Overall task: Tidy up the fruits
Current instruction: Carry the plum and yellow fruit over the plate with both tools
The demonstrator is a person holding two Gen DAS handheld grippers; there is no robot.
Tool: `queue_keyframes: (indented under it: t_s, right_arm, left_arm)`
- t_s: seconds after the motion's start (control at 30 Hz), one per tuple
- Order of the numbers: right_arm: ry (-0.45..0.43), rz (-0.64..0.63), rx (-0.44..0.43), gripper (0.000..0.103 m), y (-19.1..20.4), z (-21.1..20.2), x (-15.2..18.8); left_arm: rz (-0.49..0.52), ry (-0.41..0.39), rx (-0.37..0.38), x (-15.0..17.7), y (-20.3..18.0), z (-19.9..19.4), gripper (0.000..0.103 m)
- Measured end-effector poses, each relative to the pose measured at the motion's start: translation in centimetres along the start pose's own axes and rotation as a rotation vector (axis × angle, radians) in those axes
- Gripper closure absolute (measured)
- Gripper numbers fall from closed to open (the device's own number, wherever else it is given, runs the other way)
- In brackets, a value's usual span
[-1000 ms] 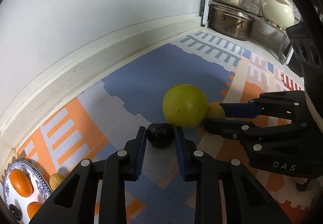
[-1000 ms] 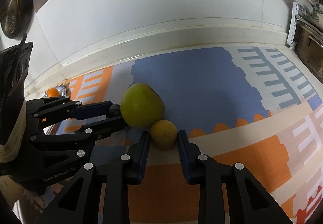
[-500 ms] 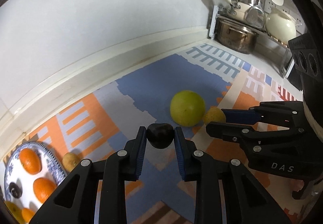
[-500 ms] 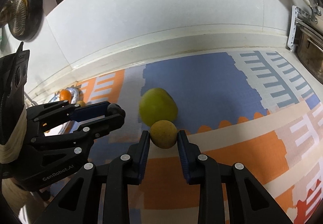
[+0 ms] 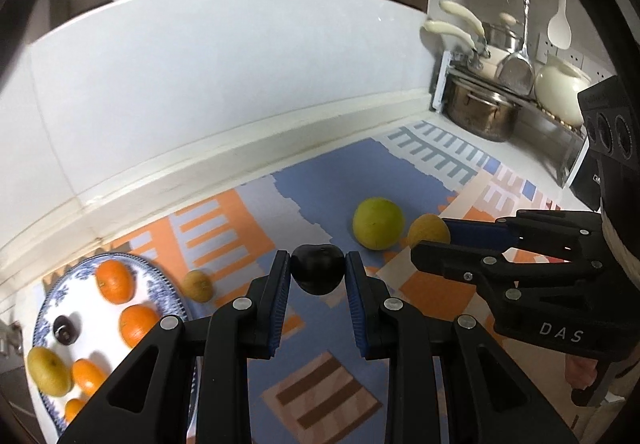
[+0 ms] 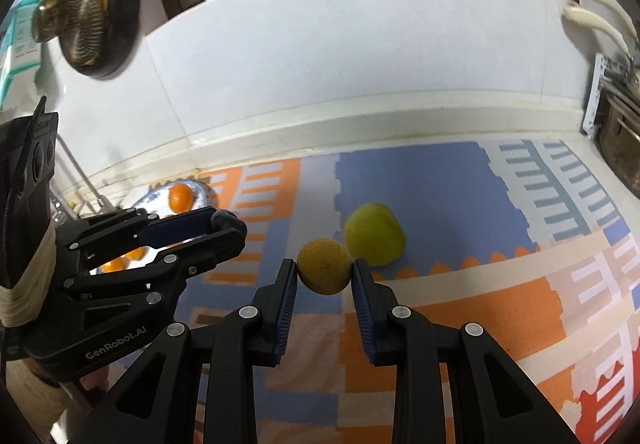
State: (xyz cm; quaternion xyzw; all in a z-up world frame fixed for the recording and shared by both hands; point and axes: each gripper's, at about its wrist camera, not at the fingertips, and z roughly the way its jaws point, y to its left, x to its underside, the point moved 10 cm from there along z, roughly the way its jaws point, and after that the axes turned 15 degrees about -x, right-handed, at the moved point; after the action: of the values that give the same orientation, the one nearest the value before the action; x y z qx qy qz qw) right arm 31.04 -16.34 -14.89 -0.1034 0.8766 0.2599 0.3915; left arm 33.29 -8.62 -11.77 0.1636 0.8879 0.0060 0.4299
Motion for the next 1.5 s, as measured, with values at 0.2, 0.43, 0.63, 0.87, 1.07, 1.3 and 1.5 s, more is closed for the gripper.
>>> queue_keyframes:
  t_s: [0.2,0.43,0.63,0.87,1.07,1.3,1.5]
  right_arm:
    - [-0.016,-0.049,-0.021,0.073,2.5,-0.8,-0.8]
    - [-0.036,-0.103,-0.062,0.073,5.7,-1.3,-1.6]
    - [-0.039,-0.158,-0.100,0.073,8.7,-1.2,-2.1]
    - [-0.039,-0.220,-0.169,0.073,12.4,-0.4,-2.4]
    - [-0.044,-0.267,-0.217,0.073,15.1,0.7,-3.5]
    - [-0.005,-0.310,-0.258,0.073,17.6,3.1,-3.9]
    - [0.034,-0.331,-0.278,0.073,18.8,5.7,-4.2]
  left_arm:
    - [-0.040,-0.036,-0.036,-0.3,1.6,-2.3,0.075]
    - [-0.095,-0.057,-0.085,0.2,4.2,-4.8,0.075]
    - [-0.155,-0.063,-0.159,1.5,7.6,-7.0,0.075]
    - [-0.212,-0.080,-0.229,2.3,10.8,-9.1,0.075]
    - [-0.254,-0.076,-0.277,2.9,13.4,-9.6,0.075]
    - [-0.281,-0.059,-0.326,3.9,16.1,-9.2,0.076]
    - [-0.280,-0.037,-0.351,4.3,17.8,-8.0,0.075]
